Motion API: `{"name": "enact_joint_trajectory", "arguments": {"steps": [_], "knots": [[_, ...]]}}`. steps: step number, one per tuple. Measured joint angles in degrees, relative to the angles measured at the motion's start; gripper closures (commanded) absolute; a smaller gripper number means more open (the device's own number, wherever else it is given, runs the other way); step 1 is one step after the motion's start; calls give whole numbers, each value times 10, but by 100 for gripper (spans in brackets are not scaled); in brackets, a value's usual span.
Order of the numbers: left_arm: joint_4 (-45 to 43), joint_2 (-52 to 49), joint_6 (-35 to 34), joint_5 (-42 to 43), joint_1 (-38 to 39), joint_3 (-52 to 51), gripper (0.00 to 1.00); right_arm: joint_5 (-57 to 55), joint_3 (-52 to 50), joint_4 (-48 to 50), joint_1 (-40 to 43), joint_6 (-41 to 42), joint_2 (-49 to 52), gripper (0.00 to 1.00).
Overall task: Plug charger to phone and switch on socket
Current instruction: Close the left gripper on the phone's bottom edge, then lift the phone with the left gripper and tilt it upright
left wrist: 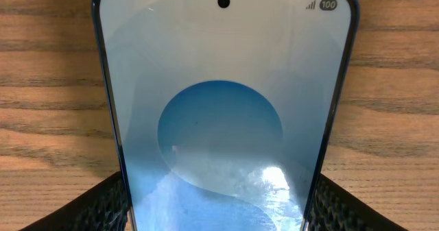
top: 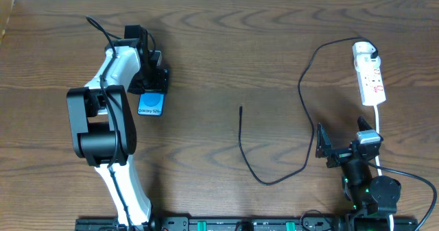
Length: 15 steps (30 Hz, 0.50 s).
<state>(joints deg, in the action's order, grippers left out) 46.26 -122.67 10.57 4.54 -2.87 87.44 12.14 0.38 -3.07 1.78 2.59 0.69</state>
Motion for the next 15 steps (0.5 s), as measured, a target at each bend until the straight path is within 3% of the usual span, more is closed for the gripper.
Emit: {"name": "enact_joint_trajectory", "arguments": {"steps": [15], "knots": [[10,10,0,1,0,0,94,0,0,0,0,0,0,1]]}}
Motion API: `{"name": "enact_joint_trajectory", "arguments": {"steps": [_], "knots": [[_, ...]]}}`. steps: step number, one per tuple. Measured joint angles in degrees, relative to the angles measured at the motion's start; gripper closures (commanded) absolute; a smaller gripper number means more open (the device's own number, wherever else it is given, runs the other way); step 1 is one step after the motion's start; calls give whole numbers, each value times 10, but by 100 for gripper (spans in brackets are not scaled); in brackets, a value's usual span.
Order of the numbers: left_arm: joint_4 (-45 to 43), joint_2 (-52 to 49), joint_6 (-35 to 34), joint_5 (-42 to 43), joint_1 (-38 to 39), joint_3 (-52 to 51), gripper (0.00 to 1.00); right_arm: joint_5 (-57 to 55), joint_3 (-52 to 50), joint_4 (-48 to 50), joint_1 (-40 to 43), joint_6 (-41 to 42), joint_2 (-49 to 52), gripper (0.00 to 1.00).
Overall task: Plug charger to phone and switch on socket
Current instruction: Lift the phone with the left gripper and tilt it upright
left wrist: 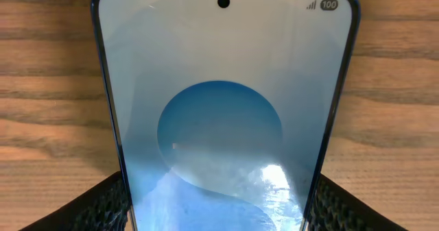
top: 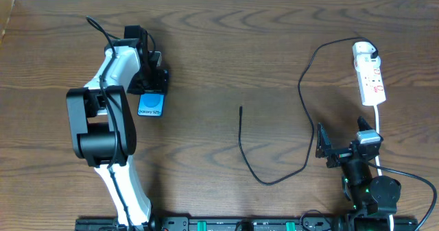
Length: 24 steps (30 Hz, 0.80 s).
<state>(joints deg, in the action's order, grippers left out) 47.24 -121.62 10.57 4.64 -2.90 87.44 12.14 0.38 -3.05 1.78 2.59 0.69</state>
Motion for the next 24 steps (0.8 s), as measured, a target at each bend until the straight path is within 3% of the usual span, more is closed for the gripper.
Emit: {"name": "enact_joint_trajectory", "arguments": {"steps": [14,24], "knots": [[25,103,0,22,0,0,93,0,0,0,0,0,0,1],[85,128,-46,151,0,0,93,0,0,0,0,0,0,1]]}}
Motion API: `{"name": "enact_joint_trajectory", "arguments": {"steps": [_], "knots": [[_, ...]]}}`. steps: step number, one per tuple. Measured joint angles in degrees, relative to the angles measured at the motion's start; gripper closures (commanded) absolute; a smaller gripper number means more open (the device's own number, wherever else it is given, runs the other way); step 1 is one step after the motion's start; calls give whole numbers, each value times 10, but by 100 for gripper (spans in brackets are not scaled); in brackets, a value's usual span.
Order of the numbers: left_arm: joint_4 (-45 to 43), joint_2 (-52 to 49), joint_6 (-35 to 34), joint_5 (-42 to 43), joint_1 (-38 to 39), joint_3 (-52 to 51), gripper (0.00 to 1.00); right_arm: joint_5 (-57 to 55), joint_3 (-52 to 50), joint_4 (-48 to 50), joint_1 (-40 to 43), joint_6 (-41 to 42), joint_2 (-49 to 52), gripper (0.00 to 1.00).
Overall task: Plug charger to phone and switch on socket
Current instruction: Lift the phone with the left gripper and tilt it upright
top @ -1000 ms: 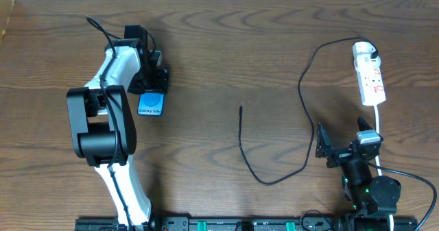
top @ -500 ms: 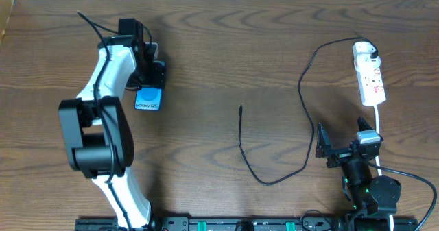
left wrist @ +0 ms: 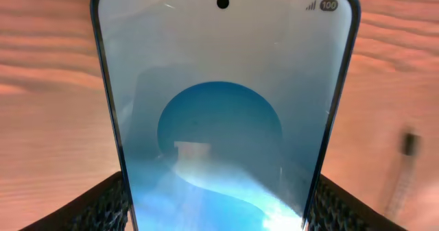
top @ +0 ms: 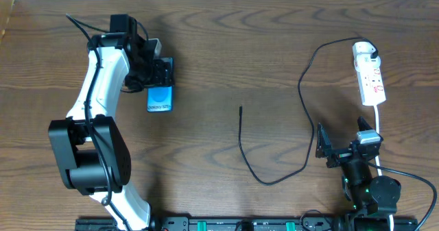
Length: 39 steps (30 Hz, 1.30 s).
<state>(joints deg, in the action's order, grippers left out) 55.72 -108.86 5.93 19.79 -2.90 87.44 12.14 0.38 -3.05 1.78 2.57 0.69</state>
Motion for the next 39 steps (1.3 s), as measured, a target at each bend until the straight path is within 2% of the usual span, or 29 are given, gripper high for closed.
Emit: {"name": "enact_joint_trajectory", "arguments": {"steps": [6,17,30,39], "knots": [[29,0,-68,114,0,0,92,0,0,0,0,0,0,1],[113,0,-241,299,0,0,93,0,0,0,0,0,0,1],[187,0,-303,491,0,0,93,0,0,0,0,0,0,1],[204,0,-389,530,0,0,93,0,0,0,0,0,0,1]]}}
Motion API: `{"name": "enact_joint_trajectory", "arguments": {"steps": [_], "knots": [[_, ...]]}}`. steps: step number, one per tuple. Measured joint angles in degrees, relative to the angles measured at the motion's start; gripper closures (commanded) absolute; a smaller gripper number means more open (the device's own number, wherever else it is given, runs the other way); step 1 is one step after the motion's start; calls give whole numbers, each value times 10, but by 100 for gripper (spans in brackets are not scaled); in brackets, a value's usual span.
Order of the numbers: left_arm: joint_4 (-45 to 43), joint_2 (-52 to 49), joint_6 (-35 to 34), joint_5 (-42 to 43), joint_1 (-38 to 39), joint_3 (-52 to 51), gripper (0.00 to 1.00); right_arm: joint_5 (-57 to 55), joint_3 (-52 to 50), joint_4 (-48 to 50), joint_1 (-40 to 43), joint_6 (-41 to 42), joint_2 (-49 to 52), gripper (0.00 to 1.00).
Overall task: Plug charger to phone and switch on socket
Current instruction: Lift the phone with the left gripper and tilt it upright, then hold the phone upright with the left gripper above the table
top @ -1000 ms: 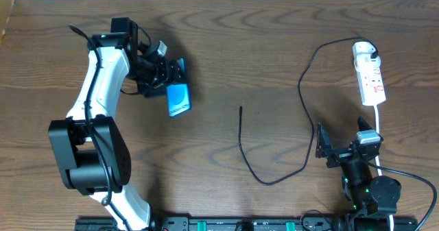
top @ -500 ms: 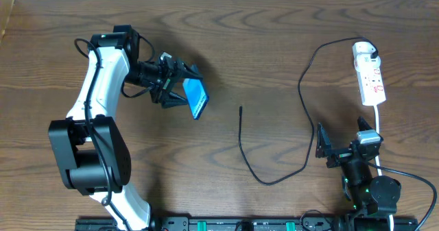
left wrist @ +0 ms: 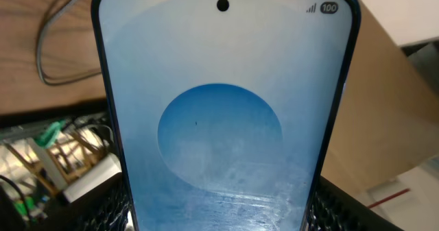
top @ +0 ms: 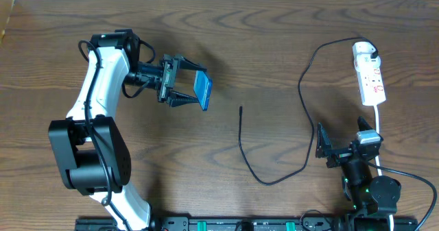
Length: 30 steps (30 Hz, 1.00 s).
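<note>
My left gripper is shut on a blue-edged phone, holding it up off the table at mid left with its screen turned sideways. In the left wrist view the phone fills the frame between the two black fingers. The black charger cable lies on the table in the middle, its free plug end just right of the phone. It runs up to the white socket strip at the far right. My right gripper rests open near the front right edge.
The brown wooden table carries only the cable and the socket strip. A white lead runs from the strip down past the right arm. A black rail lines the front edge.
My left gripper has moved to the right with the phone and turned it, so the phone now stands tilted on edge above the table instead of facing up. The right arm has not moved.
At first the phone lay flat at the far left with my left gripper shut around it. It stayed there a while, then was a little further right and off the table. Now it is held tilted close to the cable's free end.
</note>
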<state>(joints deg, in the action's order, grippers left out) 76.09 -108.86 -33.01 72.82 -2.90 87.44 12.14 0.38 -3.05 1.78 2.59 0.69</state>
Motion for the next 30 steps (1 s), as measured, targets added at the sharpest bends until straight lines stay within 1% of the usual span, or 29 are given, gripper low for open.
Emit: {"name": "enact_joint_trajectory", "arguments": {"steps": [5,11,21,30], "knots": [[0,0,-40,5,0,0,93,0,0,0,0,0,0,1],[0,0,-58,22,0,0,93,0,0,0,0,0,0,1],[0,0,-62,46,0,0,92,0,0,0,0,0,0,1],[0,0,-62,51,0,0,93,0,0,0,0,0,0,1]]}}
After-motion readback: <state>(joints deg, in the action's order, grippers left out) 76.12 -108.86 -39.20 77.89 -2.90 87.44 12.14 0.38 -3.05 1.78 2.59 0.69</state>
